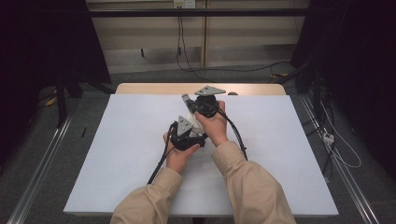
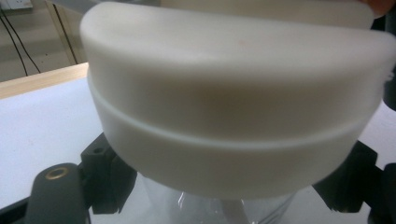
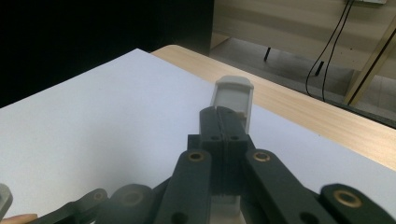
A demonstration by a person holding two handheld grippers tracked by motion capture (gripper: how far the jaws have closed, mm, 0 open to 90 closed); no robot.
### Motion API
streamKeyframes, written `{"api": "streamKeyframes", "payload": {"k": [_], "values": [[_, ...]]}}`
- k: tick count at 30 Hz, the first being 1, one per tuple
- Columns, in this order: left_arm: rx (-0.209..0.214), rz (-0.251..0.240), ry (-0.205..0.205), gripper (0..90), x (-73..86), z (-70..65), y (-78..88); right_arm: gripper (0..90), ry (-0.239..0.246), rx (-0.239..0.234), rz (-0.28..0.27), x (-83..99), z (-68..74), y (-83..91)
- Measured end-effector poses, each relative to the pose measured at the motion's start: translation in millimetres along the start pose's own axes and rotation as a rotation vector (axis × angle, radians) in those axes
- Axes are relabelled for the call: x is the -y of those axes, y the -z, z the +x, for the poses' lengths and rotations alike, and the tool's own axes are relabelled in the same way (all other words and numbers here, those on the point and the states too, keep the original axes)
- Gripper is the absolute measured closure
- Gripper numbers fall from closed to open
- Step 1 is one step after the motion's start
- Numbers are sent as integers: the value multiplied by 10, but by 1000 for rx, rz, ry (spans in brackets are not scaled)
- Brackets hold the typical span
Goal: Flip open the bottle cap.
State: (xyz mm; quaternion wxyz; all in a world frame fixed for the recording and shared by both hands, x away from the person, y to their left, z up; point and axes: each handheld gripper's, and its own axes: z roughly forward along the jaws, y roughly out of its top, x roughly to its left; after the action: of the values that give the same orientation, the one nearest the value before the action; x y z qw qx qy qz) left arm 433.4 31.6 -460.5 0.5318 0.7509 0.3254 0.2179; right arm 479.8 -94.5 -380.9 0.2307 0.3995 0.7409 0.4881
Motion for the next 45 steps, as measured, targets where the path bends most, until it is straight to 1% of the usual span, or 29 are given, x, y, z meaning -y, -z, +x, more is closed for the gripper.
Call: {"api": "streamKeyframes", "payload": {"k": [2,4,6,8,9,10,11,13,14,15,16,18,19,20,21,23,26,27,28,29,30,31,33,35,37,39,41,42,45], "values": [[1,1,-2,189,0,-3,3,900,12,-2,-4,5,1,6],[0,2,-1,188,-2,-5,3,900,2,-5,-4,7,0,23],[4,-1,1,187,-1,6,7,893,20,-8,-4,12,9,32],[17,-2,8,185,0,17,14,841,26,4,-12,16,3,47],[20,-1,2,185,0,20,20,833,23,-3,-16,15,-3,58],[24,3,-13,185,-3,20,24,810,18,-6,-20,14,-4,67],[28,5,-19,184,-5,22,31,765,16,-11,-27,9,-1,77],[32,22,-22,176,-5,37,43,706,42,-3,-31,-5,15,102],[33,39,-21,154,1,52,46,687,49,0,-28,-8,24,115],[36,45,5,135,7,55,53,664,51,-3,-29,-9,31,131],[51,49,4,127,5,72,59,658,56,0,-28,-8,34,146],[38,72,5,114,6,92,86,619,57,5,-37,-3,29,182],[39,76,-2,100,8,107,101,592,46,6,-45,2,23,213],[52,80,6,95,23,114,121,561,42,6,-49,5,18,233],[55,84,8,95,32,118,138,532,33,2,-57,8,14,275],[62,77,3,96,44,136,196,480,34,1,-61,16,9,338],[75,71,8,95,46,154,280,395,26,-2,-67,44,3,463],[78,71,16,95,48,157,306,389,23,-4,-77,56,1,494],[82,79,14,95,50,168,339,371,19,-10,-80,73,-2,533],[86,78,18,94,52,169,360,331,19,-11,-80,92,-6,580],[87,74,15,94,53,174,396,316,16,-7,-86,105,-7,608],[87,71,12,94,54,179,416,309,15,-21,-90,126,-11,650],[95,74,10,94,60,202,480,270,17,-29,-89,156,-2,705],[96,80,8,93,75,229,538,254,21,-32,-89,195,13,769],[105,78,31,92,92,259,597,241,20,-35,-96,239,28,832],[101,74,26,89,102,290,664,210,22,-40,-95,280,38,889],[107,68,35,88,119,324,736,193,23,-47,-89,328,44,945],[107,67,40,87,130,339,774,182,28,-42,-86,355,44,974],[111,66,26,87,154,409,890,170,35,-33,-91,446,35,1064]]}}
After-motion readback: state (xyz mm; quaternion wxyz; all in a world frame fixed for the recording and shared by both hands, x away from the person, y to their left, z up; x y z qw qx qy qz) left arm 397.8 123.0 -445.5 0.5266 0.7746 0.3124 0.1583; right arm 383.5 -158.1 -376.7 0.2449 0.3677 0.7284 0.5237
